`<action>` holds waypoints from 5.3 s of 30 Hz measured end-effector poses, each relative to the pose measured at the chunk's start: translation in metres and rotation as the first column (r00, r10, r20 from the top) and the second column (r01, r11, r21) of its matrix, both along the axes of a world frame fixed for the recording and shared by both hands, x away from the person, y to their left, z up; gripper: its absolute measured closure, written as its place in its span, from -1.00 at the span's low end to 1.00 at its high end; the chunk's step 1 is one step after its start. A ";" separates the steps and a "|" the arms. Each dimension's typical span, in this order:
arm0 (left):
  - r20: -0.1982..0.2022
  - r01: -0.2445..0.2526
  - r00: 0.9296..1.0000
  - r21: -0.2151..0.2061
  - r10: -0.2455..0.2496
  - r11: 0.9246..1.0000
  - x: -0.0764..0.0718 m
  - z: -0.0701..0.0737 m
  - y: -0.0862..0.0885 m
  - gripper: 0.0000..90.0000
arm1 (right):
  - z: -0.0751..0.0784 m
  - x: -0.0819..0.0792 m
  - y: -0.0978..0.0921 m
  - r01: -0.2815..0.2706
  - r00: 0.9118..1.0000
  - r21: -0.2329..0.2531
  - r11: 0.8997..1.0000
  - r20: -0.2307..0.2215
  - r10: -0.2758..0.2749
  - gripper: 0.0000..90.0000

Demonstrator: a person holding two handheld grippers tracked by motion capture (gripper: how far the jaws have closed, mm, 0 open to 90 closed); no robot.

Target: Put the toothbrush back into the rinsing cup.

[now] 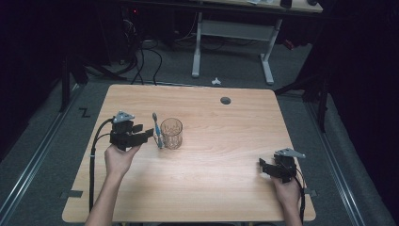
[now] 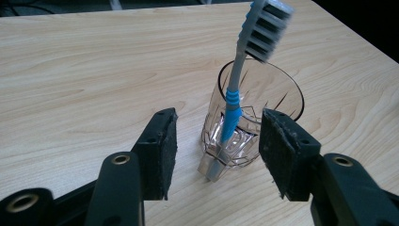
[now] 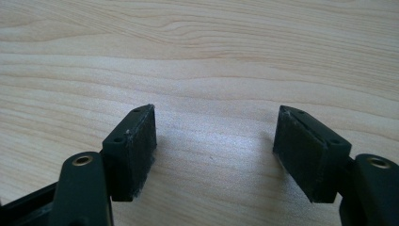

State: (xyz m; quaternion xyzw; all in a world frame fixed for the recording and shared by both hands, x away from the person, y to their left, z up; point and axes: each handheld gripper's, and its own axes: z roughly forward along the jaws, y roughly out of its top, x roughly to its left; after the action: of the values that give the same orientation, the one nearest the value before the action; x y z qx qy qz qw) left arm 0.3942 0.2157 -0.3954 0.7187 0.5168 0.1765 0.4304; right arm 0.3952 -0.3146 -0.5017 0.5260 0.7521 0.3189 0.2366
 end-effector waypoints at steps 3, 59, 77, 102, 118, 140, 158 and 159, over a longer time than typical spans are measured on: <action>0.006 -0.007 1.000 -0.004 0.007 1.000 -0.003 0.001 0.002 0.05 | 0.000 0.000 0.000 0.000 1.000 0.000 1.000 0.000 0.000 -0.32; 0.032 -0.064 0.997 -0.019 0.064 0.998 -0.037 -0.006 0.023 0.05 | 0.000 0.000 0.000 0.001 1.000 0.001 1.000 0.000 -0.001 -0.32; 0.017 -0.079 0.997 -0.032 0.080 0.996 -0.043 -0.017 0.026 0.05 | 0.000 0.000 0.000 0.001 1.000 0.001 1.000 0.000 -0.001 -0.32; -0.011 -0.107 0.994 -0.040 0.107 0.993 -0.048 -0.033 0.030 0.04 | 0.000 0.000 0.000 0.000 1.000 0.001 1.000 0.000 0.000 -0.32; -0.028 -0.134 0.991 -0.047 0.133 0.990 -0.049 -0.043 0.035 0.04 | 0.000 0.000 0.000 0.000 1.000 0.000 1.000 0.000 0.000 -0.32; -0.064 -0.168 0.984 -0.063 0.164 0.984 -0.050 -0.062 0.039 0.04 | 0.000 0.000 0.000 0.000 1.000 0.001 1.000 0.000 0.000 -0.32; -0.089 -0.193 0.978 -0.051 0.188 0.980 -0.052 -0.078 0.040 0.04 | 0.000 0.000 0.000 0.000 1.000 0.001 1.000 0.000 0.000 -0.32; -0.092 -0.194 0.978 -0.047 0.189 0.980 -0.052 -0.078 0.040 0.04 | 0.000 0.000 0.000 0.000 1.000 0.001 1.000 0.000 0.000 -0.32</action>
State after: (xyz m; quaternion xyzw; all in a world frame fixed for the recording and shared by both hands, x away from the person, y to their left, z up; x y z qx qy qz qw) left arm 0.3423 0.2561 -0.4738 0.6603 0.6064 0.1713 0.4086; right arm 0.3952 -0.3145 -0.5017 0.5260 0.7520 0.3191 0.2365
